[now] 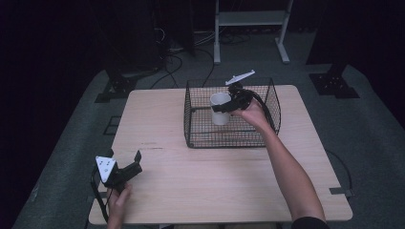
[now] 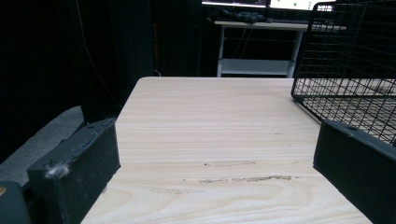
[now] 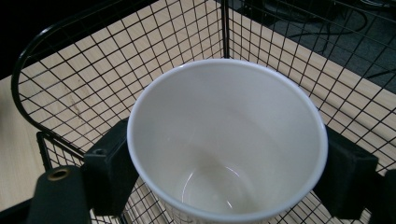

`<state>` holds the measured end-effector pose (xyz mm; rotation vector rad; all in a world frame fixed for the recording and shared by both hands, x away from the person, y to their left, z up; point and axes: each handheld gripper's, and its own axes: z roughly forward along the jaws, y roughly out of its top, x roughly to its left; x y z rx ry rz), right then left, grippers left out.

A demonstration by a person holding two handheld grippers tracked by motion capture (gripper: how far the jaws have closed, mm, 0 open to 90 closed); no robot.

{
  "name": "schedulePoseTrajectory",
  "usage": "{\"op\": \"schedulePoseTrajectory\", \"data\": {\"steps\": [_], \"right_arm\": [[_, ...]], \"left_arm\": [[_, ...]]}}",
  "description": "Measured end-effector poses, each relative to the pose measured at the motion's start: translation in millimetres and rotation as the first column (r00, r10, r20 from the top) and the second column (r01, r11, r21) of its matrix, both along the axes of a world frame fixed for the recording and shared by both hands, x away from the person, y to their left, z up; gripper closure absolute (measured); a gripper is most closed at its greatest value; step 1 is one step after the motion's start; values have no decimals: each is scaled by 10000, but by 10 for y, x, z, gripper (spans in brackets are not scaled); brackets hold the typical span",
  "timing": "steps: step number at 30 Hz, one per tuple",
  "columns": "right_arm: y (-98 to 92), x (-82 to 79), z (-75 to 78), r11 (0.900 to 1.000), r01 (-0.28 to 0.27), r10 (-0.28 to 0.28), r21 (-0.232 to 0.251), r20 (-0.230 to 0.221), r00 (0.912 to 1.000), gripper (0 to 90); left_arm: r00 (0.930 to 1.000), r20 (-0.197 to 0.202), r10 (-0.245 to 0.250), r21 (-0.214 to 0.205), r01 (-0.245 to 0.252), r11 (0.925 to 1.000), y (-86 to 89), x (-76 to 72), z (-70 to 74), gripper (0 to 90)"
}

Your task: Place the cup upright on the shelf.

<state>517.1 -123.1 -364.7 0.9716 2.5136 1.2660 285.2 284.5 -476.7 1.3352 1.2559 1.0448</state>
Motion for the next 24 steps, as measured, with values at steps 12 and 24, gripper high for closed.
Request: {"op": "schedulePoseTrajectory", "data": {"steps": [12,24], "right_arm": [[-27,77,-98,9995,232,-236,-203,-179,9996,188],[-34,150,-221,9975,487,-508,-519,-384,9980,188]], "left_arm": [[10000,8,5,-2,-5,10000,0,-2,0,0],[10000,6,4,-5,-4,10000,0,-3,0,0]]}}
